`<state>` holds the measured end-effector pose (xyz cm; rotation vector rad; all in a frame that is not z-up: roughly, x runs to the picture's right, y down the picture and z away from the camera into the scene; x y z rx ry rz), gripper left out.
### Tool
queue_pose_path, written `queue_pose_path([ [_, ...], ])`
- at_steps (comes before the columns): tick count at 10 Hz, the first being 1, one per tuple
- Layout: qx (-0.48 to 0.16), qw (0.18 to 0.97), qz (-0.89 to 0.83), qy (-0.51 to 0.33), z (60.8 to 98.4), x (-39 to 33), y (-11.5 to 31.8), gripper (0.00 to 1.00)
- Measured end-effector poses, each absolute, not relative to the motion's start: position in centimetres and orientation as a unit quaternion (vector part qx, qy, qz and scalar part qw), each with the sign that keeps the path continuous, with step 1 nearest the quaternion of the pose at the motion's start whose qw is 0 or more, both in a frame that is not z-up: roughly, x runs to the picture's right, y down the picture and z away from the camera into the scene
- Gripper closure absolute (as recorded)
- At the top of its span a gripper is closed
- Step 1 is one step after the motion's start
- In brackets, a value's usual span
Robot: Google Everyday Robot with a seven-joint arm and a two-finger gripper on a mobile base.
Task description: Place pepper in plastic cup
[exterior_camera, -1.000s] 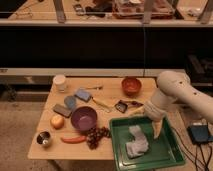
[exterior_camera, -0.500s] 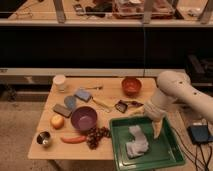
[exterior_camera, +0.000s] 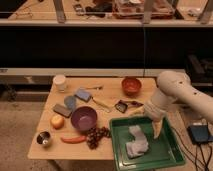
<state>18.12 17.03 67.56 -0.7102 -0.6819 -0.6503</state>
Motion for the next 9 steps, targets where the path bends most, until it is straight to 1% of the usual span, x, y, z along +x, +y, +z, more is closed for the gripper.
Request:
queue_pose_path([
  [5, -0.334, 0.834, -0.310, -0.313, 67.3, 17.9, 17.0, 0.20],
  [7, -0.319, 0.846, -0.301, -0.303, 66.1, 16.7, 16.3, 0.20],
  [9, -0.292, 0.861, -0.286, -0.302, 63.8, 12.9, 14.8, 0.20],
])
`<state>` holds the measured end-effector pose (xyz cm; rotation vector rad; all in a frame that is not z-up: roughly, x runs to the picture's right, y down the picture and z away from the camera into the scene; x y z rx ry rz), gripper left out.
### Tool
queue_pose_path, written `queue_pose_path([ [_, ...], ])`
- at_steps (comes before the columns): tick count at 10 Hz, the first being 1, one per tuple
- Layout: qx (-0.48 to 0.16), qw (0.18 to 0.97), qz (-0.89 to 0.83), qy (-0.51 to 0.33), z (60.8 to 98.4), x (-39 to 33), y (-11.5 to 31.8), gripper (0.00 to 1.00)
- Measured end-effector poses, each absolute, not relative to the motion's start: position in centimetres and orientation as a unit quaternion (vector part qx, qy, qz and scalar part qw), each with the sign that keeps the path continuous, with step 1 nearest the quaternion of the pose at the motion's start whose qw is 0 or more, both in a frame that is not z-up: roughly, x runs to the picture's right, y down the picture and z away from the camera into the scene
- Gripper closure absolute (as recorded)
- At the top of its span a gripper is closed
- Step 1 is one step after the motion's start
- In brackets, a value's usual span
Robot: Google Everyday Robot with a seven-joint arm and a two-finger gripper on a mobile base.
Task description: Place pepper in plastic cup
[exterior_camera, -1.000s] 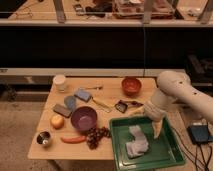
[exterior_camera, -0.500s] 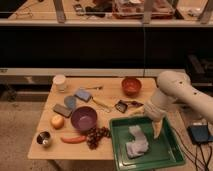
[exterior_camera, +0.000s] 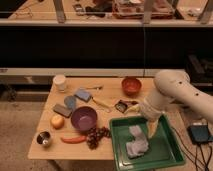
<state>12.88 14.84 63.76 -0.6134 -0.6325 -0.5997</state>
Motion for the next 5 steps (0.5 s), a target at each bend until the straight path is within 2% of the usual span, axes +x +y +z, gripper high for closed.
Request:
queue_pose_path([
  [3, -0.269, 0.872, -0.256, -0.320, 61.8, 6.5, 13.5, 0.20],
  [5, -0.267, 0.873, -0.251, -0.321, 61.6, 6.2, 13.4, 0.20],
])
